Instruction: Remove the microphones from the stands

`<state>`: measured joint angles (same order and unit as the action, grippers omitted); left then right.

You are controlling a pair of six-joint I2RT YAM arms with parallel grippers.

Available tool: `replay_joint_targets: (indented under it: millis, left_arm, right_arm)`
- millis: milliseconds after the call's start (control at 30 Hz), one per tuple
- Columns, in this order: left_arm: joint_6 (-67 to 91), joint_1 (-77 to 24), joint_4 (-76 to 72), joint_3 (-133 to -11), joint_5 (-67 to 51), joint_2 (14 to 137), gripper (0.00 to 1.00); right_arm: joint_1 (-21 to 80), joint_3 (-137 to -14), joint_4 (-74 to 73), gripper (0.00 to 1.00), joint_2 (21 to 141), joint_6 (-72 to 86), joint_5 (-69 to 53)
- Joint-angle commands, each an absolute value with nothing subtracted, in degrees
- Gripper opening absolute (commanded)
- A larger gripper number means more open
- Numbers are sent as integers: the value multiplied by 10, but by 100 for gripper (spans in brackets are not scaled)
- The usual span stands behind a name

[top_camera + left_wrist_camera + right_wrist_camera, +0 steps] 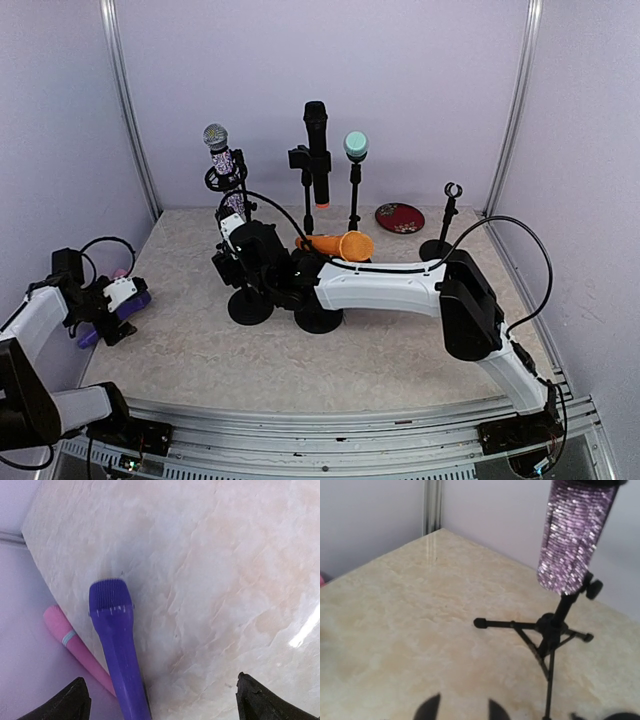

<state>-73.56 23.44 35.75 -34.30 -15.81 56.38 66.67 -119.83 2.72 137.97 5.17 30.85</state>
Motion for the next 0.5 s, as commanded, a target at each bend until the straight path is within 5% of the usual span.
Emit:
replay_joint_targets:
  millis: [0, 300, 467]
  left_arm:
    - [-669, 191, 438, -372, -237, 556, 99]
    - [-596, 117, 400, -360, -219, 552, 99]
    - [-583, 112, 395, -362, -217, 562, 99]
  right_arm:
    - [666, -1234, 27, 66, 1404, 48, 285]
    - [675, -1186, 59, 15, 1360, 53, 261]
    - [699, -1107, 109, 0, 1296, 44, 251]
